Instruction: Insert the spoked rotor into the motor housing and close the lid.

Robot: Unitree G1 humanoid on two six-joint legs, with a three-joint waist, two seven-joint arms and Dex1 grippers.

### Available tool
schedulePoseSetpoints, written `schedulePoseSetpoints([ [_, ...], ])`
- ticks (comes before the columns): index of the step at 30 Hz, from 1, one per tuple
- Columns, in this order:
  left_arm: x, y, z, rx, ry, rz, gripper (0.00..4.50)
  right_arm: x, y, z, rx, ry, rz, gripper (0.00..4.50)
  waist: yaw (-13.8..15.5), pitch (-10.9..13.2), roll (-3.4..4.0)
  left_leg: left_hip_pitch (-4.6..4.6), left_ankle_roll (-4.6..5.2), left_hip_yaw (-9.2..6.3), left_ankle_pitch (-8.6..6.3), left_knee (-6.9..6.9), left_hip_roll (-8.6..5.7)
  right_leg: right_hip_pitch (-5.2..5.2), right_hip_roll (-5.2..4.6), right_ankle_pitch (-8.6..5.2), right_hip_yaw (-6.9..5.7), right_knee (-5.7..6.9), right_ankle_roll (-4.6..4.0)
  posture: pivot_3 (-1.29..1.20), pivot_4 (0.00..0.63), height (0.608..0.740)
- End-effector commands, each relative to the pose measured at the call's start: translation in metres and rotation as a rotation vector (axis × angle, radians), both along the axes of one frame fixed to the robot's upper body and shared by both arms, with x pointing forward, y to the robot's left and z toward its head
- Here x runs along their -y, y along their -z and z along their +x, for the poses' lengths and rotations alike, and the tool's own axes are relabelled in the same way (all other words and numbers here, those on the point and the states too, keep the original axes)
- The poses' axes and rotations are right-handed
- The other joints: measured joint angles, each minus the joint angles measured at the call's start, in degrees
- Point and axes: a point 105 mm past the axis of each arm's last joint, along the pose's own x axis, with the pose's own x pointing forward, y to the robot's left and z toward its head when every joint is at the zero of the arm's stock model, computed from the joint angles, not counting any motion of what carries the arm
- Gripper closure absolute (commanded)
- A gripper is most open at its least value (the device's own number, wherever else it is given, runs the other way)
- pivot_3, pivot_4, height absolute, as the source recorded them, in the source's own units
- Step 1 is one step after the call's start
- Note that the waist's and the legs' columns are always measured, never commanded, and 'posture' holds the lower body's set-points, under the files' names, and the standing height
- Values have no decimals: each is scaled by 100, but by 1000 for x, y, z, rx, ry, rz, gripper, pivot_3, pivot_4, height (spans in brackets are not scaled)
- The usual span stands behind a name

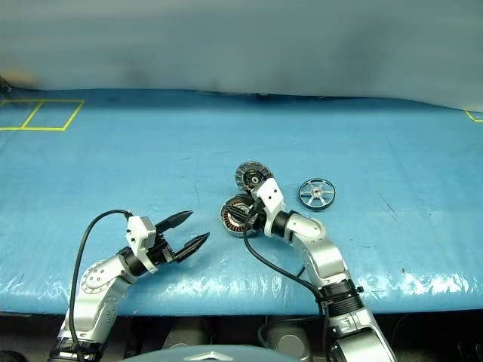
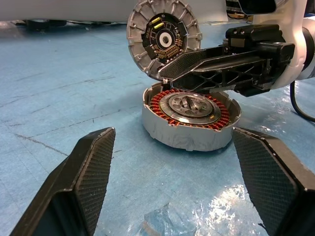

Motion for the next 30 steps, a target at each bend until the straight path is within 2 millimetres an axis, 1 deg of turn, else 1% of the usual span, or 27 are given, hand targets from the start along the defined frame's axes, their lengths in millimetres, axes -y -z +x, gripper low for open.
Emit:
schedulePoseSetpoints([
  [1,1,-4,2,22,4,-1,493,2,-9,1,36,6,2,3856,0,0,0,0,0,0,0,0,0,0,0,0,0,0,0,0,150,740],
  [3,1,-3,2,23,3,1,493,1,-7,1,38,6,-10,4487,-1,0,0,0,0,0,0,0,0,0,0,0,0,0,0,0,150,740],
  [8,2,-3,1,22,2,0,493,-4,-6,-3,38,-18,-18,4487,-3,0,0,0,0,0,0,-1,0,-1,1,0,0,0,0,0,150,740],
  [12,1,-2,1,21,-6,2,493,-5,1,-4,28,-31,-61,4487,-1,0,0,0,0,0,0,0,0,0,0,0,0,0,0,0,150,740],
  [18,0,-2,1,22,-16,4,493,-2,13,2,41,3,-150,4487,-2,-1,0,0,0,0,0,0,0,0,1,0,0,0,0,0,150,740],
  [22,0,-2,1,21,-19,4,493,-5,19,-1,67,-35,-228,4487,-2,-2,-2,3,0,1,0,2,0,2,1,0,1,1,-1,0,150,740],
  [26,-1,-1,0,18,-21,2,493,-2,24,-3,84,-42,-286,4487,-1,-4,-2,7,-1,1,0,3,0,6,0,-1,1,1,-2,0,150,740],
  [28,0,-1,0,17,-21,0,493,-4,16,-4,72,-36,-210,4487,0,-6,-4,10,0,1,0,2,0,8,0,-1,1,1,-2,0,150,740],
  [30,0,-1,-1,15,-19,-3,493,-4,-1,-4,68,-19,-95,4487,0,-5,-4,9,0,1,0,2,0,8,0,-1,1,1,-2,0,150,740],
])
